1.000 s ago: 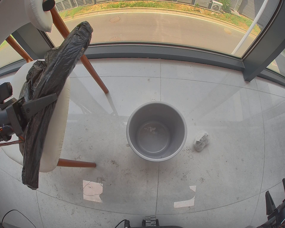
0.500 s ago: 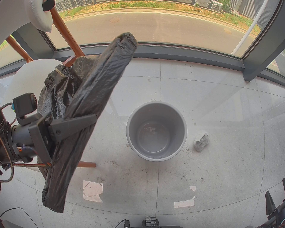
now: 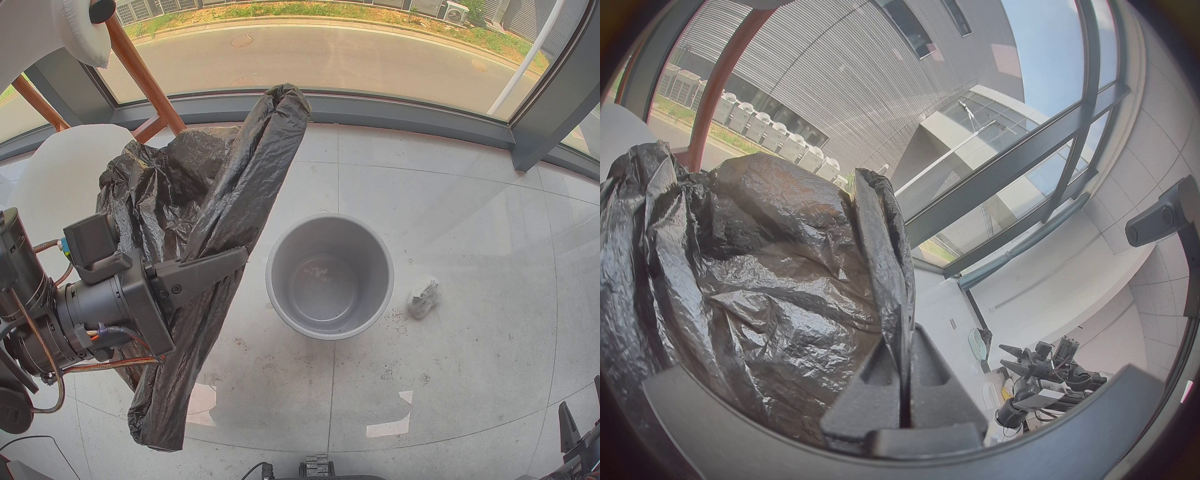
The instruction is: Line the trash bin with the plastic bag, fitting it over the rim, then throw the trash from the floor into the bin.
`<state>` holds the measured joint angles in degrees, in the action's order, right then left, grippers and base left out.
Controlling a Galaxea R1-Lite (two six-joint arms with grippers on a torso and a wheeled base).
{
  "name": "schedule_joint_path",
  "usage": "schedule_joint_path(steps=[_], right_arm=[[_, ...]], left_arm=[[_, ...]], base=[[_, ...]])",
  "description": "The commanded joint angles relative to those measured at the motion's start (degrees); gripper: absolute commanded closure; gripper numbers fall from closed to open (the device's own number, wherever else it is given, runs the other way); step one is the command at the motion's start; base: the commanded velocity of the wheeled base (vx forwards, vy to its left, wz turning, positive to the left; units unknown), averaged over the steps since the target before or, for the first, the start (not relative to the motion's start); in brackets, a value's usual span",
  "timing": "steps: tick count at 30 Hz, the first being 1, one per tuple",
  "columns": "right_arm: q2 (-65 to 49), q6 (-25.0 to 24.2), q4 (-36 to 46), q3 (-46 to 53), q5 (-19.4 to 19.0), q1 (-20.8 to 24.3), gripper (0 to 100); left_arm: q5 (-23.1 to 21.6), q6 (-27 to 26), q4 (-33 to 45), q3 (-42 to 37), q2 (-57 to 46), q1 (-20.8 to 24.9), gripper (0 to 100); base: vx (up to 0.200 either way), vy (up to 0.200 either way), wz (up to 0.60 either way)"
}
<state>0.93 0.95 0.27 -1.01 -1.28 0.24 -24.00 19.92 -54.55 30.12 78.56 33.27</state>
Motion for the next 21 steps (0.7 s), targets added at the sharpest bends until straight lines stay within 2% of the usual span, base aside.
schedule_joint_path(steps=[1,8,13,21], right_arm=[[-0.66,0.02,0.0,1.01,-0.04,0.02,0],[-0.75,0.02,0.0,1.01,0.14,0.02,0],[-0.66,0.02,0.0,1.01,0.14,0.02,0],[-0.66,0.37,-0.09,1.01,-0.04,0.02,0]], left_arm=[[0.54,-0.58,-2.22,-4.37,0.37,1.01,100],[0.71,0.3,-9.52,-5.78,0.63,1.71,100],[0.45,0.38,-10.31,-5.6,2.04,2.06,100],[0.27,-7.35,-11.54,-5.95,5.56,4.0,100]], base=[[0.0,0.0,0.0],[0.0,0.0,0.0],[0.0,0.0,0.0],[0.0,0.0,0.0]])
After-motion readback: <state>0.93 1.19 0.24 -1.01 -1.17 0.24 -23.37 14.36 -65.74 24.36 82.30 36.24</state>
